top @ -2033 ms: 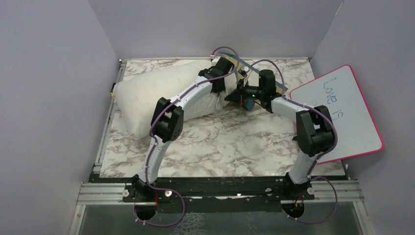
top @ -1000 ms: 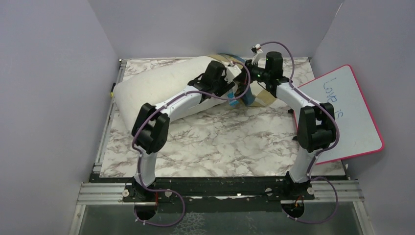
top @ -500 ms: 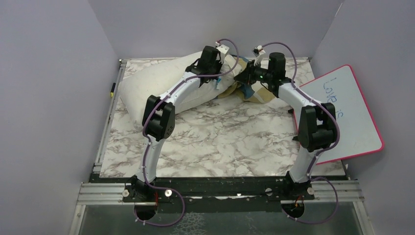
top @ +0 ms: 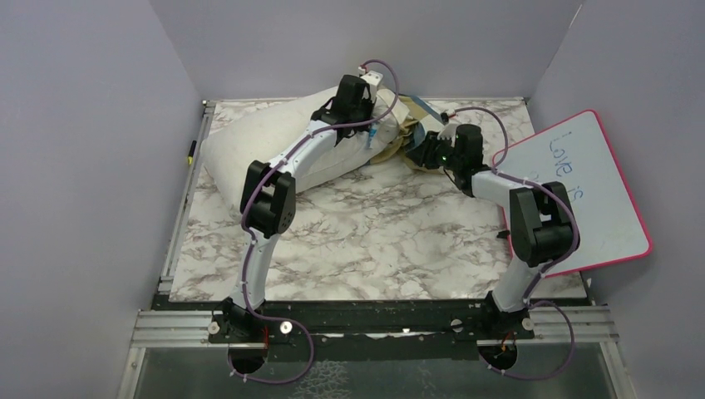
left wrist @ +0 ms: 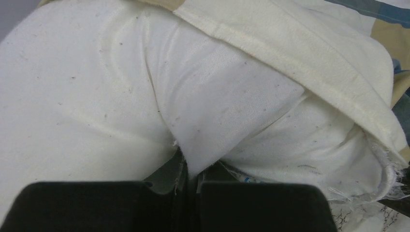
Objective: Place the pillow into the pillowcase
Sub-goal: Stuff the pillow into the pillowcase.
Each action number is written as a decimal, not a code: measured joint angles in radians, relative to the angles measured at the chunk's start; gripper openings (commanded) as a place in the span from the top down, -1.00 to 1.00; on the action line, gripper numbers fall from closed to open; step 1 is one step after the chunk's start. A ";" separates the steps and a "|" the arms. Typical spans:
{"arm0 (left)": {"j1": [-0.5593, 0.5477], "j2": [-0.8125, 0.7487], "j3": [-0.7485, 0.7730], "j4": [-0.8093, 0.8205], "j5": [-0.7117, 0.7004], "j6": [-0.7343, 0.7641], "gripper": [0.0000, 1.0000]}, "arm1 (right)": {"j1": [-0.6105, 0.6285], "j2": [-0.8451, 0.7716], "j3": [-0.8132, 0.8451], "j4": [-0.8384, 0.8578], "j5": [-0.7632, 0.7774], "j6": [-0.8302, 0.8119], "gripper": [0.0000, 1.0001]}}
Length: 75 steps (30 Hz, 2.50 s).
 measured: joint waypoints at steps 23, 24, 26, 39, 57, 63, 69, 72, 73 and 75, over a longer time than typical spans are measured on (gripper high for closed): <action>0.007 0.016 0.020 0.009 0.026 -0.037 1.00 | 0.133 0.235 0.192 0.186 0.473 0.155 0.38; 0.007 0.016 0.020 0.009 0.026 -0.037 1.00 | 0.138 0.235 0.192 0.180 0.504 0.164 0.37; 0.007 0.017 0.020 0.009 0.026 -0.040 1.00 | 0.146 0.235 0.191 0.174 0.555 0.178 0.29; 0.008 0.025 0.031 0.008 0.026 -0.048 1.00 | 0.146 0.261 0.211 0.186 0.632 0.247 0.16; -0.009 0.046 0.032 0.063 -0.074 -0.229 1.00 | 0.124 0.115 0.034 0.304 0.061 -0.023 0.99; -0.045 0.046 0.023 0.091 -0.145 -0.268 1.00 | 0.115 0.115 0.096 0.259 -0.121 -0.104 0.99; -0.056 0.046 0.008 0.122 -0.188 -0.305 0.62 | 0.111 0.109 0.080 0.261 -0.115 -0.093 0.99; -0.058 0.043 0.008 0.081 -0.178 -0.318 0.05 | 0.114 0.084 0.003 0.256 -0.054 -0.072 0.99; -0.058 0.035 0.008 0.057 -0.164 -0.314 -0.08 | 0.116 0.078 -0.012 0.250 -0.037 -0.066 0.99; -0.059 0.010 0.000 0.021 -0.129 -0.295 -0.26 | 0.117 0.068 -0.032 0.249 -0.011 -0.051 0.99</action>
